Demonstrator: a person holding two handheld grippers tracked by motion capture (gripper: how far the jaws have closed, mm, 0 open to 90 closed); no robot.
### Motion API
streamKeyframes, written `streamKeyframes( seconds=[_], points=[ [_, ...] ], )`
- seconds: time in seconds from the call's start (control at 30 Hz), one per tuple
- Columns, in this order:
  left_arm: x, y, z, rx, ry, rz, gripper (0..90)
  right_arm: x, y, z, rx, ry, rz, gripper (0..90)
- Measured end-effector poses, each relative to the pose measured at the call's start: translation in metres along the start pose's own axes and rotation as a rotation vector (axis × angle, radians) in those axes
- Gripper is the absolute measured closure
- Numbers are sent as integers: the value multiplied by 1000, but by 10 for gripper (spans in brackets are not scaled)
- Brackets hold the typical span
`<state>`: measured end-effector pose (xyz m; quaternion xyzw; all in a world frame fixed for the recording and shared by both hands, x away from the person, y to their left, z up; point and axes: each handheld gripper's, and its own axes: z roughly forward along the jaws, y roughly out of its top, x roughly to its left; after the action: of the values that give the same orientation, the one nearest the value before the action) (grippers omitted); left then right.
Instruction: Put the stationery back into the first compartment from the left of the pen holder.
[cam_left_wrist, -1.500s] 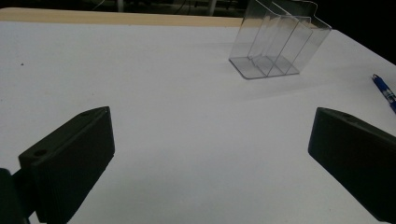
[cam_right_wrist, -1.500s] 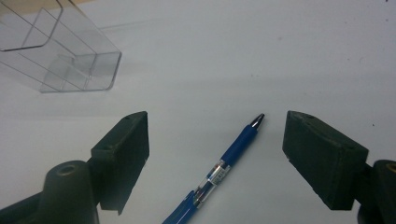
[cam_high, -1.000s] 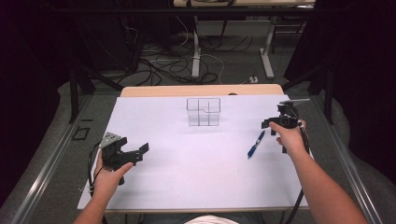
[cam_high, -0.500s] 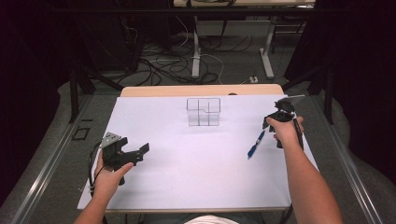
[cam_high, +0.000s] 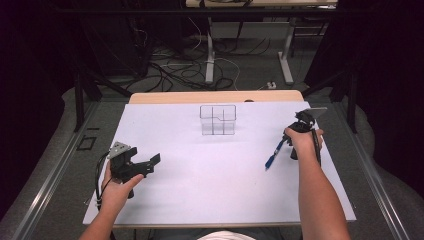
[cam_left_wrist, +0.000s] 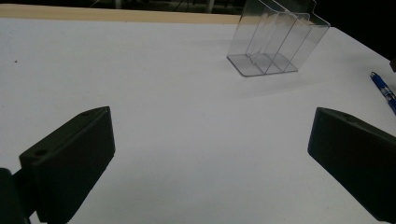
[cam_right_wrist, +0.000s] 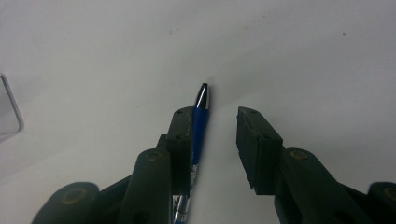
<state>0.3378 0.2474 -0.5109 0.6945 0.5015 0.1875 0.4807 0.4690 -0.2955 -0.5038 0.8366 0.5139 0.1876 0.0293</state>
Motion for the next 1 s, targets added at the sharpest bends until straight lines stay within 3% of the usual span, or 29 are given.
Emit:
streamKeyframes(
  seconds=[0.07, 0.1, 0.13, 0.2, 0.23, 0.27, 0.3, 0.4, 0.47, 0.57, 0.67, 0.7, 0.8, 0.9, 0.97, 1.0],
  points=[
    [0, 0, 0, 0, 1, 1, 5, -1, 0, 1, 22, -4, 27, 680],
    [0, 0, 0, -1, 0, 2, 5, -3, 0, 1, 49, -8, 11, 682],
    [0, 0, 0, -1, 0, 2, 5, -3, -1, 4, 18, -9, 26, 684],
    [0, 0, 0, 0, 1, 2, 5, -3, -2, 4, 15, -6, 50, 692],
    [0, 0, 0, 0, 1, 1, 5, -6, -3, 5, 23, -8, 26, 701],
    [0, 0, 0, 0, -1, 1, 5, -4, -2, 7, 9, 11, 57, 710],
    [0, 0, 0, 0, 0, 1, 5, -5, -3, 9, 15, -8, 54, 722],
    [0, 0, 0, 1, 0, 1, 5, -4, -4, 12, 15, 2, 69, 730],
    [0, 0, 0, 1, -1, 1, 5, -5, -3, 9, 42, 5, 55, 736],
    [0, 0, 0, 1, -1, 1, 5, -6, -3, 12, 70, 64, 83, 736],
    [0, 0, 0, 1, -2, 1, 5, -4, -3, 14, 49, 23, 82, 728],
    [0, 0, 0, 2, -1, 1, 5, -4, -3, 15, 42, 44, 93, 725],
    [0, 0, 0, 2, -1, 1, 5, -4, -4, 16, 53, 32, 113, 713],
    [0, 0, 0, 3, 1, 1, 5, -1, -5, 17, 29, 38, 137, 713],
    [1, 0, 0, 3, 1, 0, 5, -1, -5, 17, 44, 36, 142, 713],
    [1, 0, 0, 3, 1, 0, 5, -2, -5, 15, 72, 7, 119, 713]
  ],
)
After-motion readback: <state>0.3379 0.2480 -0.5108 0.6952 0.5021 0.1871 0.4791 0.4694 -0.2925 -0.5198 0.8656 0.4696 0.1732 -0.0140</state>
